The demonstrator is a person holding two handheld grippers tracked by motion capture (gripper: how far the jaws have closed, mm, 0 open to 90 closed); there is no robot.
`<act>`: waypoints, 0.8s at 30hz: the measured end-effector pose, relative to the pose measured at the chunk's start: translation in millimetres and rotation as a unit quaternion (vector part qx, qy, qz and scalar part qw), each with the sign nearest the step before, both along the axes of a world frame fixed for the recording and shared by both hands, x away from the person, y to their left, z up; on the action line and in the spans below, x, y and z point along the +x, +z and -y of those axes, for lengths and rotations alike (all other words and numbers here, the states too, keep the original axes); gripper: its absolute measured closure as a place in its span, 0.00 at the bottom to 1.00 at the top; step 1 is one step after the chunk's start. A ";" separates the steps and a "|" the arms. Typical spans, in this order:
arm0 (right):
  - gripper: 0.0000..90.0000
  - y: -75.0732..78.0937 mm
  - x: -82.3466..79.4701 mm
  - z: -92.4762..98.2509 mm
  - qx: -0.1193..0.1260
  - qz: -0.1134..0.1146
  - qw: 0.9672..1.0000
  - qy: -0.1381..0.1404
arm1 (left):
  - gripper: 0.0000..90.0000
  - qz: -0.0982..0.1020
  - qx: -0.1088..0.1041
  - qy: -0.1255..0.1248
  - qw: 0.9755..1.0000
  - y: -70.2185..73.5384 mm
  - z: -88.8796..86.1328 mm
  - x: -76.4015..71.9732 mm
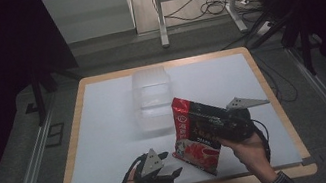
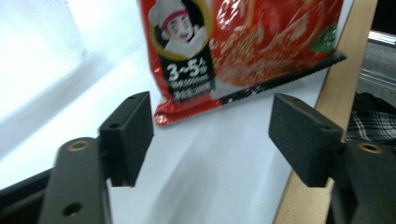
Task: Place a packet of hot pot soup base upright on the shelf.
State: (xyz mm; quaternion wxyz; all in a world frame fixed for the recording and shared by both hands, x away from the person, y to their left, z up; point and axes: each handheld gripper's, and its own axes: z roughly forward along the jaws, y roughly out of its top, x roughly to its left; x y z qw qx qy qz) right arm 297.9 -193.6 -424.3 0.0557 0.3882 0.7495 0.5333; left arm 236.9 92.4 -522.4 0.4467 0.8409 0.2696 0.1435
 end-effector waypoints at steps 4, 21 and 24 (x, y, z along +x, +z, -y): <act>0.86 4.8 1.7 5.1 0.003 0.000 1.000 -0.003 | 0.26 -0.005 -0.007 0.004 1.000 -0.2 -1.0 1.4; 0.85 18.9 13.7 20.5 0.008 0.003 1.000 -0.016 | 0.10 -0.026 -0.015 0.011 0.999 -1.9 -2.6 4.5; 0.85 21.7 15.7 22.7 0.006 0.005 1.000 -0.019 | 0.08 -0.029 -0.013 0.014 0.999 -2.5 -2.9 5.4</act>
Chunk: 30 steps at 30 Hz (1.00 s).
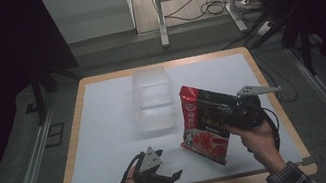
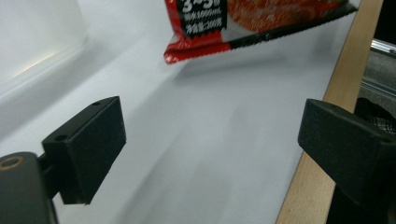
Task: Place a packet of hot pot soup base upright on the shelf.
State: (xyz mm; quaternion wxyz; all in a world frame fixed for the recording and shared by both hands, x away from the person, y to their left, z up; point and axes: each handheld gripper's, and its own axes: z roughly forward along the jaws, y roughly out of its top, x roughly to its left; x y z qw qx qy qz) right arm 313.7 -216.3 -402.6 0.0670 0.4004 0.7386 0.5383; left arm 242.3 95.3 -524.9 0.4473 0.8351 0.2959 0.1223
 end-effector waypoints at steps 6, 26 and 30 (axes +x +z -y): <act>0.85 5.9 4.7 5.5 -0.003 0.002 1.000 -0.008 | 0.05 0.002 0.007 0.006 1.000 0.0 -0.4 0.3; 0.85 32.0 40.1 15.9 0.002 0.018 0.999 -0.035 | 0.01 0.016 0.025 0.003 1.000 -1.4 -1.8 0.7; 0.85 36.3 47.5 14.8 0.001 0.023 0.999 -0.037 | 0.01 0.022 0.036 0.004 0.999 -2.1 -1.6 0.8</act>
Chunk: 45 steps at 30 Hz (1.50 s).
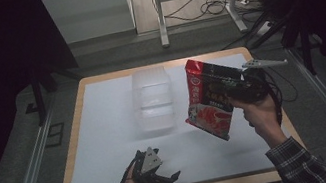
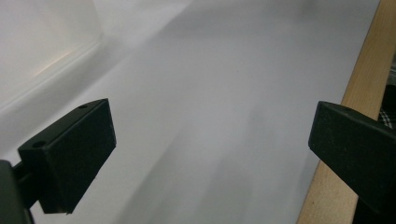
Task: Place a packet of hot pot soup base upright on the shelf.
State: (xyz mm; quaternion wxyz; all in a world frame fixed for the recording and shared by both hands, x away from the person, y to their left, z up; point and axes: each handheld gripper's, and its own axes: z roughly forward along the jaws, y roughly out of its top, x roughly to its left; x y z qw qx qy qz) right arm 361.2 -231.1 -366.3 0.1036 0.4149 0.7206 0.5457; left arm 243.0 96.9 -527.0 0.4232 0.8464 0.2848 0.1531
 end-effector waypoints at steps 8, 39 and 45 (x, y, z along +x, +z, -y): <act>0.85 5.1 15.1 -4.8 0.006 0.004 1.000 -0.003 | 0.01 0.003 0.003 0.002 1.000 -0.5 -0.4 0.2; 0.85 11.0 66.4 -58.4 0.020 0.004 1.000 0.010 | 0.04 0.021 0.001 0.012 1.000 -0.6 -6.4 1.1; 0.85 13.2 74.8 -70.8 0.017 0.008 1.000 0.013 | 0.05 0.012 -0.011 0.012 1.000 -0.7 -8.2 2.2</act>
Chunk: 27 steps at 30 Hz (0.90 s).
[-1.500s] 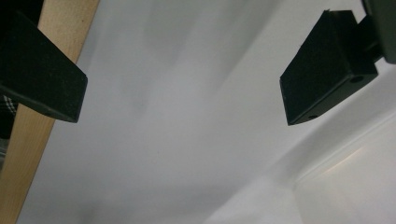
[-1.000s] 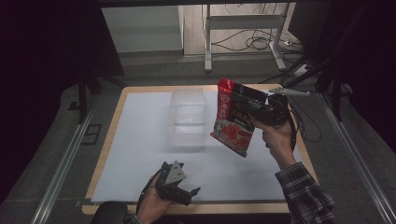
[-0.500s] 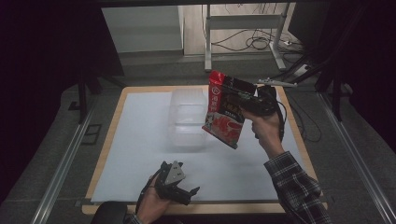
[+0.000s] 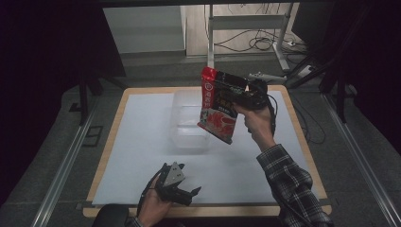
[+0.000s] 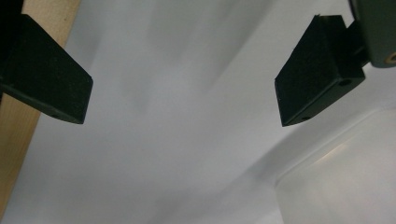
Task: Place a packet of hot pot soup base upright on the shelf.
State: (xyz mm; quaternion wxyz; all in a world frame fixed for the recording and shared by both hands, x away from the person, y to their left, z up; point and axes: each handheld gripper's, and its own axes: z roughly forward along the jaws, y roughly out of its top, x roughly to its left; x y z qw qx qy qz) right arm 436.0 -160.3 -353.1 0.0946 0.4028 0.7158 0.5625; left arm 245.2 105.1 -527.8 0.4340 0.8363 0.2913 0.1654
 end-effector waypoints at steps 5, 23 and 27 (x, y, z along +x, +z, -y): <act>0.85 0.1 6.2 -8.0 0.000 0.003 1.000 0.001 | 0.05 -0.011 -0.016 -0.009 1.000 -1.4 -1.5 2.3; 0.85 -2.3 28.6 -42.2 -0.005 0.014 1.000 0.013 | 0.02 -0.023 -0.020 -0.020 0.999 -3.7 -2.6 5.4; 0.85 -3.8 33.5 -53.7 -0.004 0.017 1.000 0.017 | 0.02 -0.025 -0.018 -0.020 0.999 -3.9 -2.2 5.3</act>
